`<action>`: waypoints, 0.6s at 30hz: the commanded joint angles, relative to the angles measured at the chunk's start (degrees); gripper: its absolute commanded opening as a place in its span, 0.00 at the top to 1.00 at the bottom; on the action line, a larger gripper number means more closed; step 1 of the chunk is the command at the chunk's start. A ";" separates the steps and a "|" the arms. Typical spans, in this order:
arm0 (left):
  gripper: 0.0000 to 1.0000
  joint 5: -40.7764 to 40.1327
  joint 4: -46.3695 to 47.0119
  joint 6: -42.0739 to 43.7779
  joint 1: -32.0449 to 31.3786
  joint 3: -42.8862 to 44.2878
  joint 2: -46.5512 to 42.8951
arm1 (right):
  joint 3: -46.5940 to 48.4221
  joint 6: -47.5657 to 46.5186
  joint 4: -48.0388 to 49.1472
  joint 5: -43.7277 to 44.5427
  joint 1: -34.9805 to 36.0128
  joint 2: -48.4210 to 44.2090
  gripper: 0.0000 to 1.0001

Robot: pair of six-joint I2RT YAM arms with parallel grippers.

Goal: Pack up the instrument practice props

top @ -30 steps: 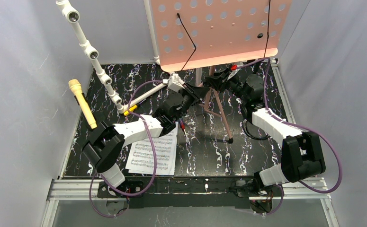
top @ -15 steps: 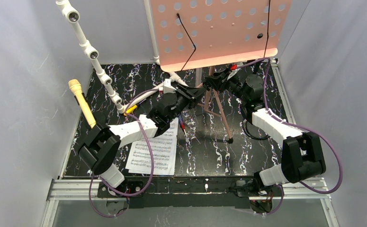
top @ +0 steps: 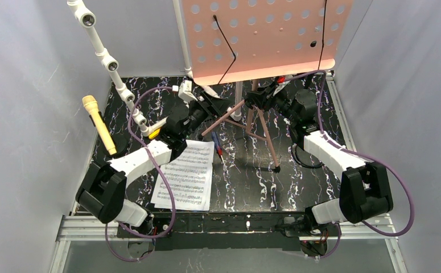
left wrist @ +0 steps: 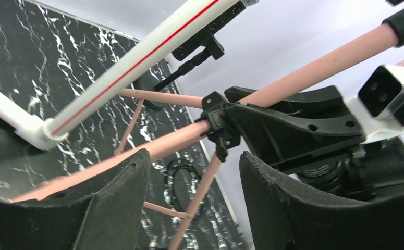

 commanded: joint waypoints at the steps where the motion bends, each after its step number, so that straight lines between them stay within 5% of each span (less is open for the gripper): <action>1: 0.38 11.85 0.11 13.22 3.21 4.79 1.08 | -0.66 1.17 -11.37 1.75 -0.39 -1.97 0.82; 12: 0.34 23.68 5.53 24.78 4.40 13.61 7.56 | -3.93 3.61 -11.82 7.51 -0.43 -8.85 0.38; 18: 0.34 28.38 12.45 24.30 4.50 17.23 12.52 | -7.82 3.23 -14.75 9.59 -0.44 -14.35 0.32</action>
